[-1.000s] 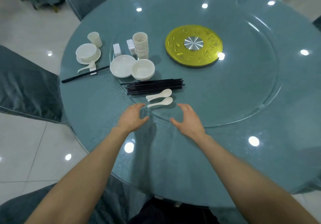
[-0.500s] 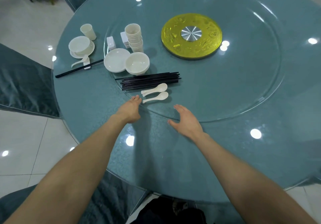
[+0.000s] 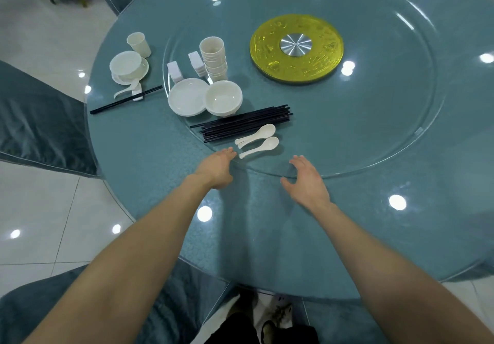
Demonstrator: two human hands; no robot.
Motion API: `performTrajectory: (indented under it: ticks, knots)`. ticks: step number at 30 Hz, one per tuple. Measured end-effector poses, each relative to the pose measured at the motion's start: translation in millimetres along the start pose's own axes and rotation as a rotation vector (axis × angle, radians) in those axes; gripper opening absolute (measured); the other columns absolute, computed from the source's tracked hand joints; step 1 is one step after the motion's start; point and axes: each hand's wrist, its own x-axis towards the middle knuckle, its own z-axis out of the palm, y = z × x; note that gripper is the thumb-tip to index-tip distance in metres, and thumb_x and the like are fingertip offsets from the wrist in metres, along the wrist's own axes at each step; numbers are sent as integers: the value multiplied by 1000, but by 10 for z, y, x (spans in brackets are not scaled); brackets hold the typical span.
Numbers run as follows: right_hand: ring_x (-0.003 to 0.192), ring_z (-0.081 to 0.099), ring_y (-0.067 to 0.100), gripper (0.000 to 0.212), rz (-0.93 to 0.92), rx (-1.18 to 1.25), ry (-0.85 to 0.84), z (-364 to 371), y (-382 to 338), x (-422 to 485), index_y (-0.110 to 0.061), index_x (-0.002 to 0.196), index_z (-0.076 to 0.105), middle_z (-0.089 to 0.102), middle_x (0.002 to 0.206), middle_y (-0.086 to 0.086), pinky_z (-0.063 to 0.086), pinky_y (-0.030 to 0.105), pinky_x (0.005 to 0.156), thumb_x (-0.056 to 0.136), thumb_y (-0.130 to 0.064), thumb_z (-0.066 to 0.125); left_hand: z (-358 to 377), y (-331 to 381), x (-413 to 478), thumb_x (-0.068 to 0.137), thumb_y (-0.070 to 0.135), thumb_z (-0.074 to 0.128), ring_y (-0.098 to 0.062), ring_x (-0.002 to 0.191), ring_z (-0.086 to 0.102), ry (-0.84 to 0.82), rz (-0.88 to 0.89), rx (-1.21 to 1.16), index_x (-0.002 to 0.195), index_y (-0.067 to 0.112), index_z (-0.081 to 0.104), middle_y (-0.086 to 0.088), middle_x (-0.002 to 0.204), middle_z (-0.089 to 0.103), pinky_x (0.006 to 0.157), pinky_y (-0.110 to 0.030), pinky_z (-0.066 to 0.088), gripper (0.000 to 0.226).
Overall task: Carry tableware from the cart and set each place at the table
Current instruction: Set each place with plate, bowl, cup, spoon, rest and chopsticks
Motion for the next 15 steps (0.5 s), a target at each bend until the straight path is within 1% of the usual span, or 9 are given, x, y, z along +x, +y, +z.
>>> performTrajectory:
  ticks: [2, 3, 5, 6, 8, 11, 13, 15]
  knots:
    - [153, 36, 20, 58, 63, 19, 78, -48, -42, -13, -11, 148, 55, 49, 159, 5, 32, 37, 123, 98, -35, 69, 1, -16, -49, 84, -3, 52, -26, 148, 47, 113, -10, -138, 160, 26, 45, -3, 165, 45, 118, -40, 45, 81]
    - [148, 43, 22, 55, 92, 32, 108, -85, -59, -12, -11, 146, 56, 53, 153, 5, 37, 38, 119, 98, -35, 69, 17, -31, -84, 84, -2, 52, -26, 142, 53, 191, -17, -203, 155, 25, 52, -4, 158, 54, 115, -39, 47, 75]
    - [139, 51, 24, 52, 122, 58, 151, -137, -112, -4, -11, 143, 58, 58, 146, 4, 43, 39, 113, 99, -36, 68, 47, -129, -163, 86, 0, 53, -24, 137, 56, 325, -27, -289, 144, 23, 63, -4, 146, 63, 115, -36, 45, 63]
    - [136, 53, 24, 50, 123, 64, 166, -148, -134, 6, -12, 142, 59, 59, 143, 4, 43, 39, 112, 99, -36, 67, 61, -193, -198, 87, 1, 54, -23, 135, 56, 362, -33, -311, 139, 24, 66, -2, 143, 64, 114, -35, 44, 58]
    - [133, 54, 23, 46, 110, 74, 191, -160, -193, 37, -13, 139, 61, 61, 140, 3, 43, 38, 110, 99, -35, 68, 62, -345, -243, 88, 2, 54, -22, 132, 57, 386, -28, -327, 133, 25, 69, -1, 138, 66, 111, -35, 44, 52]
    - [124, 58, 20, 38, 68, 106, 250, -159, -321, 80, -15, 132, 66, 64, 131, 0, 45, 35, 107, 98, -32, 68, 11, -577, -256, 89, 3, 56, -26, 130, 59, 384, -33, -313, 133, 20, 69, -4, 138, 67, 111, -38, 45, 49]
    - [116, 62, 17, 30, 35, 127, 292, -151, -436, 104, -16, 123, 69, 66, 123, -3, 47, 30, 100, 97, -31, 69, -55, -710, -235, 90, 5, 57, -26, 130, 60, 397, -59, -296, 135, 18, 67, -4, 140, 66, 111, -40, 46, 48]
    - [110, 62, 14, 25, 15, 141, 299, -138, -523, 124, -18, 118, 70, 67, 117, -6, 46, 27, 92, 97, -31, 69, -127, -812, -205, 91, 7, 59, -26, 131, 60, 413, -88, -302, 137, 17, 66, -4, 142, 65, 112, -42, 46, 48]
